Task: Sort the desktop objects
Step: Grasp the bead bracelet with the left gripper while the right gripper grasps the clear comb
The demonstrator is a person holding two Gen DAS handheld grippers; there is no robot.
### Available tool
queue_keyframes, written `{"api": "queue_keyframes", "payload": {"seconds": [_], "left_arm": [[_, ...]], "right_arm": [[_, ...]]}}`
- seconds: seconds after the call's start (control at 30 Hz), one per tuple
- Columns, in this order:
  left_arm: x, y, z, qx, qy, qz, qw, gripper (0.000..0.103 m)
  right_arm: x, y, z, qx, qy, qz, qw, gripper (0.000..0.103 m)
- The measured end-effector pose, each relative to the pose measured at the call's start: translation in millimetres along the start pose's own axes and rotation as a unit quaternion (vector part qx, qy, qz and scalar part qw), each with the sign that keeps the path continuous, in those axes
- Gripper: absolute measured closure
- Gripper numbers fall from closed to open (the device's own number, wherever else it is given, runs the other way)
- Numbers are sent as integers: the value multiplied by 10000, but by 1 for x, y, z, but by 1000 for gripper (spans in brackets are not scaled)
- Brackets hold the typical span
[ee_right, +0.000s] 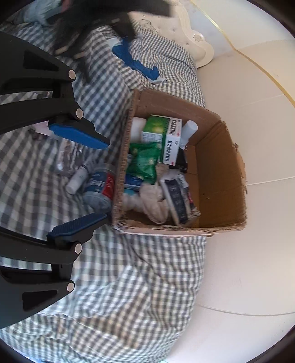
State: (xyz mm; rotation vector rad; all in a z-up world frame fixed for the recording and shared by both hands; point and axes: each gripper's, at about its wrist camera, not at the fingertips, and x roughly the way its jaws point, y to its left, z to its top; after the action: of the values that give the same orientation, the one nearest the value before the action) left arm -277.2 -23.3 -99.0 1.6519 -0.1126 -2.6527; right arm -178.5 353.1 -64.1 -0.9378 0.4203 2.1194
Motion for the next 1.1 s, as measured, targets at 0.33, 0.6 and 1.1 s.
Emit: {"api": "queue_keyframes", "payload": {"seconds": [0.33,0.6,1.1], "left_arm": [[23,-32,-21,470,543,-767,9945,8],[42,-33,-11,427,785,-1155,9893,66],[19,-22,6,375,267,-1032,9936,92]], "right_arm": [[0,-2,-13,126,106,104,9998,44],[7,-2,-14,147,224,128,9996,44],[15,5,-17,89,393,42,9992,44]]}}
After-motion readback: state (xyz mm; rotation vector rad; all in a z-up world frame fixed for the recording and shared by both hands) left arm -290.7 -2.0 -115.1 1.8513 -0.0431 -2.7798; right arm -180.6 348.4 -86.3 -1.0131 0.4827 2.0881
